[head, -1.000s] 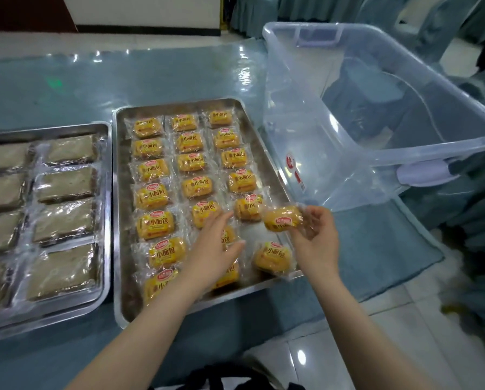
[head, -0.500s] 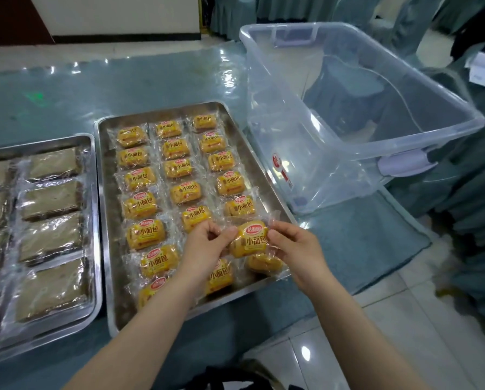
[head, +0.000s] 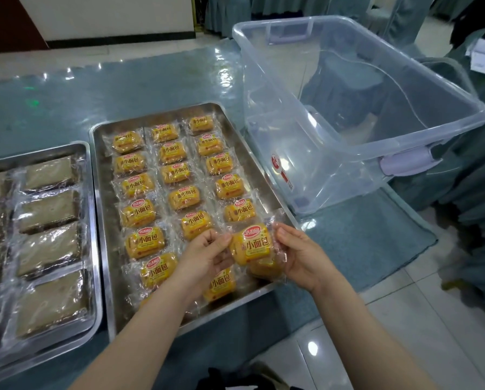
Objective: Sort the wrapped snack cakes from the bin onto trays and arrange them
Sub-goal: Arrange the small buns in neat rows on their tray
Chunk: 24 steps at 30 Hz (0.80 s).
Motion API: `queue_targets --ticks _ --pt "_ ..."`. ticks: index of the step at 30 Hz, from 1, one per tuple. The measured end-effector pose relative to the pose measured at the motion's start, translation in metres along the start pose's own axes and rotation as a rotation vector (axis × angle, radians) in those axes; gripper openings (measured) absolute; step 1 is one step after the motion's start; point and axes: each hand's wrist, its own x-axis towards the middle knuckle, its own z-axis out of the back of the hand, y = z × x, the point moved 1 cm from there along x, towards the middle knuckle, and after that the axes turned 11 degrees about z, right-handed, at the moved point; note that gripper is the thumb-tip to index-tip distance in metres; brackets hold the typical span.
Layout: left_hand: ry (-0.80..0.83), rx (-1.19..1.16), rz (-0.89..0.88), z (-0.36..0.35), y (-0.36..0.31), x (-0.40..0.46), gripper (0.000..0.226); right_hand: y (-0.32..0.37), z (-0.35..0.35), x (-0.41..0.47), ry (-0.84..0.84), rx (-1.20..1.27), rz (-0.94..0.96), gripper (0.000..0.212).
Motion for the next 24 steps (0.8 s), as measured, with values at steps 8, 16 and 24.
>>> queue_targets --ticks 8,16,24 --pt "-0.216 0.344 -0.029 0.000 -0.007 0.007 0.022 -0.001 -0.001 0.019 -0.247 -0.553 0.309 0.014" --pt "-0.439 1.260 -0.315 0.005 0.001 0.024 0.082 0.004 0.005 0.053 -0.287 -1.091 0.433 0.014" --pt "-0.425 1.705 -0.143 0.025 0.032 0.043 0.112 -0.015 -0.001 0.054 -0.192 -1.378 0.479 0.060"
